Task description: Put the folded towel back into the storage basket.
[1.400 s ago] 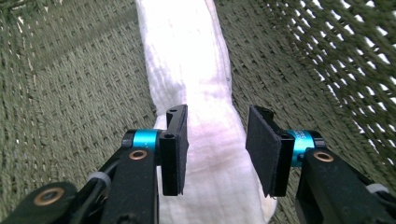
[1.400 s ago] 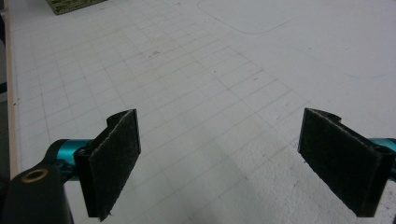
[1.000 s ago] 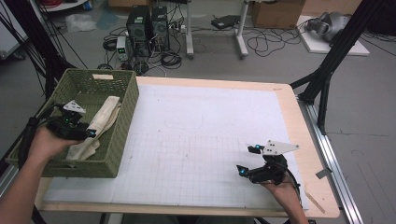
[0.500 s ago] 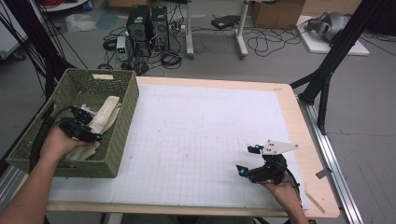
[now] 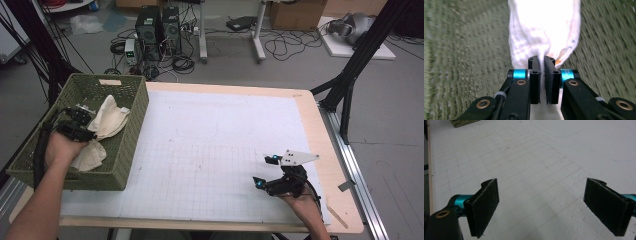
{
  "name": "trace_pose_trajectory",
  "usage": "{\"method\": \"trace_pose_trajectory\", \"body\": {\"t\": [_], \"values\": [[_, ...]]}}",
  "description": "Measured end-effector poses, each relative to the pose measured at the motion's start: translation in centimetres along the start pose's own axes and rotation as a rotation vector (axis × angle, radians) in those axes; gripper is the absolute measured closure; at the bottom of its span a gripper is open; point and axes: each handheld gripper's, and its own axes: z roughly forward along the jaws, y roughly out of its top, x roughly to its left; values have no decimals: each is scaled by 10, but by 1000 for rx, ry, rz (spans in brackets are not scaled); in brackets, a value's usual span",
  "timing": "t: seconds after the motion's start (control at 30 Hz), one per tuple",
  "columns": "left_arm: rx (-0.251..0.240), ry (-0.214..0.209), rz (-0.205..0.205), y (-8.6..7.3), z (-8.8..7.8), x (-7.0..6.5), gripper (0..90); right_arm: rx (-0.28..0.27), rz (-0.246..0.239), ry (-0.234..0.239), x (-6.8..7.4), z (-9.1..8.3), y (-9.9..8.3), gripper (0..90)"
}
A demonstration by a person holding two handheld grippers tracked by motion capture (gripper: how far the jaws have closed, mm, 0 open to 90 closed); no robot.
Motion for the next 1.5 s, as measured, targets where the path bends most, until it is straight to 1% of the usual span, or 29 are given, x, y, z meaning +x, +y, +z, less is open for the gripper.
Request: {"method": "trace_pose_trajectory", "body": {"t": [0.03, 0.1, 0.13, 0.17, 0.23, 0.27, 0.3, 0.33, 0.4, 0.43, 0.47, 0.5, 0.53, 0.6, 0.63, 0.67, 0.7, 0.73, 0.83, 0.9, 0.93, 1.07, 1.13, 1.2, 1.23, 1.3, 1.37, 1.43, 1.5], "values": [[-21, 6, -26, 0, -1, 1, 837, 0, 0, -1, 0, 0, 0, 124], [-44, 9, -45, 1, 0, 1, 837, 1, -1, -2, 0, 0, 0, 124], [-45, -14, -48, 1, 2, 0, 836, 2, 1, -1, 0, 0, 0, 124], [-31, -49, -39, 1, 4, -2, 827, 1, 2, 0, 1, 0, 0, 124], [-6, -101, 19, -1, 10, -8, 801, 1, 0, -1, 1, 0, 0, 124], [20, -131, 41, -2, 13, -10, 777, 1, 3, 0, 1, 0, 0, 124], [42, -149, 64, -3, 14, -12, 751, 0, 2, 1, 1, 0, 0, 124], [54, -162, 81, -3, 15, -13, 733, 0, 2, 0, 1, 0, 0, 124], [59, -210, 106, -4, 14, -13, 677, 0, 1, 0, 1, 1, 0, 124], [64, -221, 122, -5, 13, -13, 666, -3, -4, 0, 1, 1, 0, 124], [67, -214, 135, -5, 12, -14, 653, 0, -4, 1, 1, 1, 0, 124], [66, -213, 136, -5, 12, -13, 635, 1, -3, 3, 2, 1, 0, 124], [72, -223, 137, -5, 12, -13, 630, 1, -2, 2, 2, 1, 0, 124], [86, -224, 155, -6, 14, -15, 636, -4, -10, 2, 2, 1, 1, 124], [94, -244, 170, -7, 15, -16, 672, -3, -5, 1, 2, 0, 1, 124], [112, -257, 183, -8, 17, -18, 676, -5, -3, 2, 2, 0, 1, 124], [116, -251, 187, -8, 18, -19, 665, -6, -3, 2, 2, 0, 1, 124], [111, -247, 177, -8, 18, -19, 652, -5, -2, 2, 2, 0, 1, 124], [105, -249, 177, -7, 17, -18, 651, -10, -3, 2, 2, -1, 1, 124], [89, -226, 176, -6, 14, -16, 655, -11, 1, 2, 2, -2, 1, 124], [74, -222, 163, -6, 12, -15, 665, -16, -1, 4, 1, -2, 1, 124], [13, -208, 133, -4, 4, -9, 702, -17, 3, 3, 1, -2, 1, 124], [6, -204, 129, -4, 3, -8, 702, -16, 0, 3, 1, -2, 1, 124], [12, -207, 129, -4, 4, -8, 696, -18, 1, 3, 1, -2, 1, 124], [27, -209, 136, -4, 5, -8, 679, -18, 2, 3, 1, -2, 1, 124], [56, -198, 148, -5, 8, -10, 638, -20, 2, 3, 1, -2, 1, 124], [87, -173, 166, -6, 12, -13, 638, -20, 1, 3, 1, -2, 1, 124], [116, -149, 179, -7, 15, -14, 658, -19, -3, 5, 2, -2, 1, 124], [125, -133, 179, -7, 16, -15, 739, -23, -6, 3, 1, -2, 1, 124]]}}
